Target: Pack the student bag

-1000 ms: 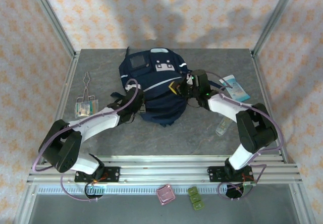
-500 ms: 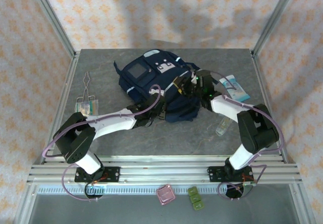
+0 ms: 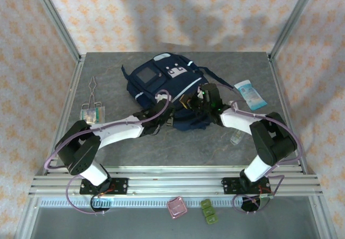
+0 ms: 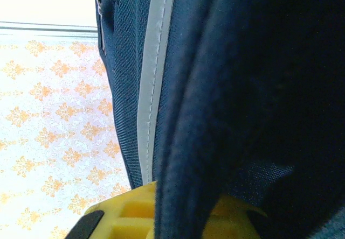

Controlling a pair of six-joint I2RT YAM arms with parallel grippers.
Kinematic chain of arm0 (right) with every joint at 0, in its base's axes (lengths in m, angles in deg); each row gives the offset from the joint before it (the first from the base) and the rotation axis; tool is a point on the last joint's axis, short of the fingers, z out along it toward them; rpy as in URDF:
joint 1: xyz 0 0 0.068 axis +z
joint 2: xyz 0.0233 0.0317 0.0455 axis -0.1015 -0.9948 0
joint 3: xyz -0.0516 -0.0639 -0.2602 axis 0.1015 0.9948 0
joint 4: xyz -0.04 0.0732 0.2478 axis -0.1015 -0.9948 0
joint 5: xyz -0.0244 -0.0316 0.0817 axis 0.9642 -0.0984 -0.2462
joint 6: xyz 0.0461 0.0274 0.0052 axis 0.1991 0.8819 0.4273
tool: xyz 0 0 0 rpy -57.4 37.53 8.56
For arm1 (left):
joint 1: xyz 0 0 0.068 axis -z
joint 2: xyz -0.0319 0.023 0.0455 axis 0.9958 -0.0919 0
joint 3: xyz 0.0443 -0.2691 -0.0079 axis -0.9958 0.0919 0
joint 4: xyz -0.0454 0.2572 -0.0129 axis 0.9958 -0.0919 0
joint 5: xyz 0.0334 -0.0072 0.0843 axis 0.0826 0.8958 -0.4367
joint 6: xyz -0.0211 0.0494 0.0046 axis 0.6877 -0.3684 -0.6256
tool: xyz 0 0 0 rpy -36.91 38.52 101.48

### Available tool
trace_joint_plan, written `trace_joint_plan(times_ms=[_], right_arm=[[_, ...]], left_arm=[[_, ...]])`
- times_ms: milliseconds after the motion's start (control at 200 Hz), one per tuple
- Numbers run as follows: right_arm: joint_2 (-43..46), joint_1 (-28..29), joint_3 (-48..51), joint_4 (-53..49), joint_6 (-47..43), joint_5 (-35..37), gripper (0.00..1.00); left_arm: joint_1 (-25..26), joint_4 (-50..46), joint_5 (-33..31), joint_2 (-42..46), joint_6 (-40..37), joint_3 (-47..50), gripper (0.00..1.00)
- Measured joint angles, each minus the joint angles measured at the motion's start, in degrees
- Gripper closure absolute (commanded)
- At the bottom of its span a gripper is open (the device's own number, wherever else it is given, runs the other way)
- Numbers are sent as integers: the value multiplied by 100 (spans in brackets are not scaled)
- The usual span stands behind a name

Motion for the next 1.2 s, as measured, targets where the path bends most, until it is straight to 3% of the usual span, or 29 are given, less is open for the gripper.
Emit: trace_joint_plan(times_ms=[135, 270, 335, 476, 616, 921, 1201], right_arm=[[17, 55, 0, 129, 7, -2, 100], [55, 109, 0, 304, 26, -2, 100], [74, 98, 0, 339, 22, -2, 100], [87, 72, -15, 247, -52, 13, 78], [87, 61, -96, 68, -221, 37, 75], [236, 59, -304, -551, -750, 173, 64], [857, 20, -304, -1150, -1456, 382, 59]], left_arm=[[-382, 20, -37, 245, -83, 116, 100], [-535, 13, -13, 455, -179, 170, 74], [-632, -52, -70, 455, -205, 170, 67], [-804, -216, -306, 494, -199, 210, 55], [-780, -282, -400, 804, -188, 385, 48], [-122, -140, -437, 1147, -297, 448, 42], [-13, 765, -472, 1488, -356, 1080, 35]])
